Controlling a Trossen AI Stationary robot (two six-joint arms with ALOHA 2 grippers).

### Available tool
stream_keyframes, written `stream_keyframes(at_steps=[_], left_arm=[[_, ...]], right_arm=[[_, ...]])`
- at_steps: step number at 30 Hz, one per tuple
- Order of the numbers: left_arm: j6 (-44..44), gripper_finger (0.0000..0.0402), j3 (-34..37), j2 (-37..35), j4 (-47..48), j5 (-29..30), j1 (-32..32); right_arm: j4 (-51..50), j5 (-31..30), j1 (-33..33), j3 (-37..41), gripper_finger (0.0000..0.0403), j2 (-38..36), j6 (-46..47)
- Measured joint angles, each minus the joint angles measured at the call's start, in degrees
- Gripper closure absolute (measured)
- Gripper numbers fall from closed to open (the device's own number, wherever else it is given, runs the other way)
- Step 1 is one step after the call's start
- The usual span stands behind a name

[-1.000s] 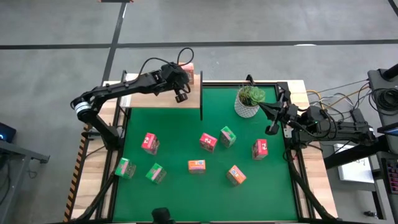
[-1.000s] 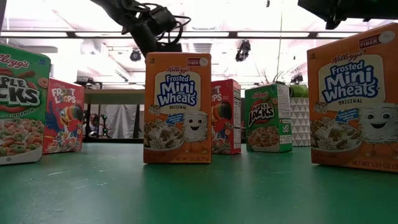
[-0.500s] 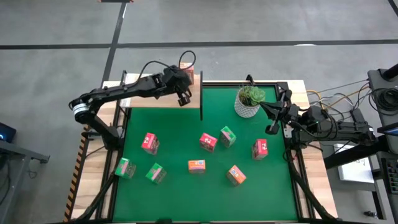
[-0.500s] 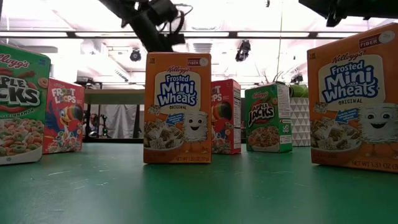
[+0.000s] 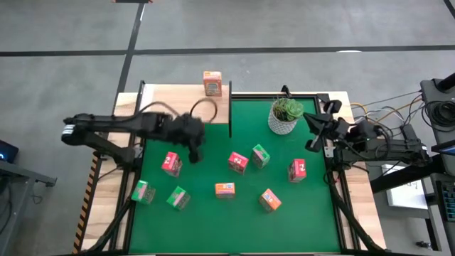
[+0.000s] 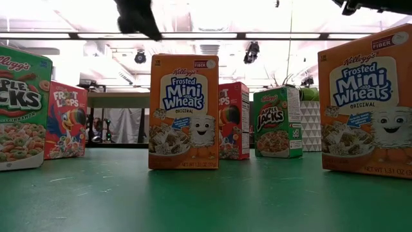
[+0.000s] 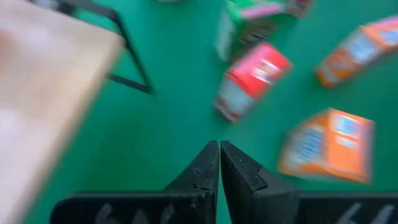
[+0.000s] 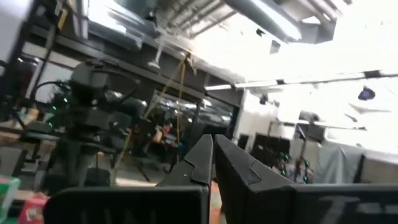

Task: Stack cereal on shelf
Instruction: Put the bottom right green cereal box on the shelf

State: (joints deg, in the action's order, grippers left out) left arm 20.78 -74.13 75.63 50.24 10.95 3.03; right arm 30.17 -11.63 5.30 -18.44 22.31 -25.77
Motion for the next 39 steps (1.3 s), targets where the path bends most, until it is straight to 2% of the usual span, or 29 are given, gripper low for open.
stream_keyframes(at_steps=[4,8,13,17,22,26,30,34,39], left_arm=[[9.36,0.0402,0.00,-0.26,0.93,0.47,8.28],[18.46,0.0402,0.00,1.09,0.94,0.50,15.40],[34.67,0.0402,0.00,3.75,0.99,0.58,21.72],[42.03,0.0402,0.00,5.94,1.05,-1.78,24.91],[51.28,0.0390,0.00,6.86,2.02,-6.35,25.54],[59.17,0.0358,0.00,6.89,2.88,-7.46,26.04],[66.09,0.0309,0.00,6.89,4.38,-7.92,27.08],[72.61,0.0257,0.00,6.89,10.82,-10.49,28.05],[74.97,0.0204,0.00,6.89,14.89,-10.21,29.18]], right_arm=[[1.80,3.97,-0.01,0.00,0.0394,0.09,-0.68],[2.27,4.34,0.00,0.00,0.0394,0.11,-1.33],[3.82,4.19,0.00,0.00,0.0394,0.26,-2.42],[4.30,4.19,-0.01,0.00,0.0394,0.37,-3.01],[4.88,4.18,-0.01,0.00,0.0394,0.37,-2.98],[4.94,4.17,-0.02,0.00,0.0394,0.37,-4.21],[4.95,4.17,-0.01,0.00,0.0394,0.37,-4.95],[4.93,4.17,-0.02,0.00,0.0394,0.37,-5.15],[4.93,4.17,-0.02,0.00,0.0394,0.37,-5.10]])
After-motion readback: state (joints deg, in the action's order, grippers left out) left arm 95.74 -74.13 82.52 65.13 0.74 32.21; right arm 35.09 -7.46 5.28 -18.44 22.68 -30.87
